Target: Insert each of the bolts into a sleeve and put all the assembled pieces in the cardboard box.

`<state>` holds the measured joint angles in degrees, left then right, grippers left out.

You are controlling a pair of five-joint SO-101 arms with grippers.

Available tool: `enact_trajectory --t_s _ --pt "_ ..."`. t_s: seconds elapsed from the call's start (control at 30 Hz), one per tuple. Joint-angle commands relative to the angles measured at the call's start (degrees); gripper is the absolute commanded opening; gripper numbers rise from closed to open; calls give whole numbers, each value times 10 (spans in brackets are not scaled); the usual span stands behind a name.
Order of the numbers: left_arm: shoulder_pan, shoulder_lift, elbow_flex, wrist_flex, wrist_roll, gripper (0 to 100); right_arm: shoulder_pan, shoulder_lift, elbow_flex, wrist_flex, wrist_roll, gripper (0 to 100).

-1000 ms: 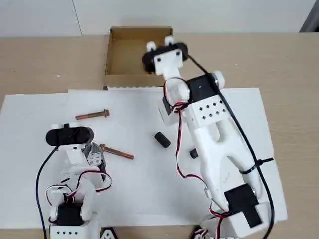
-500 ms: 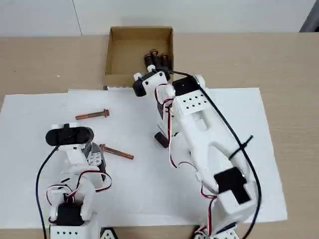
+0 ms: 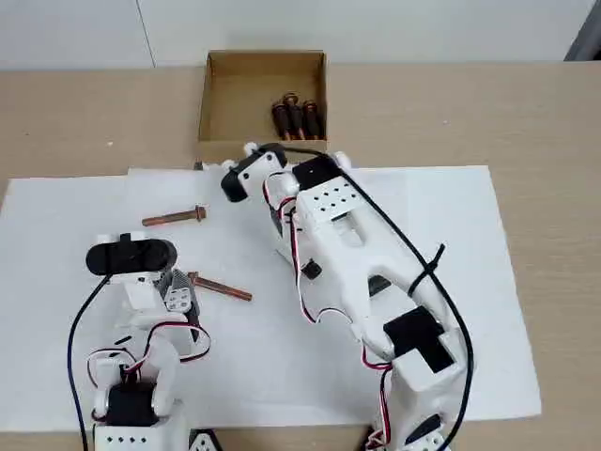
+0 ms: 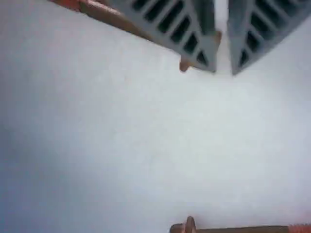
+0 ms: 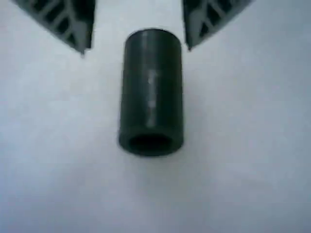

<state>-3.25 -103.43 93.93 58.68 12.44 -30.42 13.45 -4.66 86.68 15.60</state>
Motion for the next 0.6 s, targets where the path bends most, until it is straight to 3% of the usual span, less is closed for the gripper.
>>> enact_trajectory --t_s 0.0,0.57 --pt "-4 -6 -1 -1 2 6 -2 -5 14 -17 5 140" --pt "-4 -6 -1 -1 2 6 0 -4 147 -165 39 139"
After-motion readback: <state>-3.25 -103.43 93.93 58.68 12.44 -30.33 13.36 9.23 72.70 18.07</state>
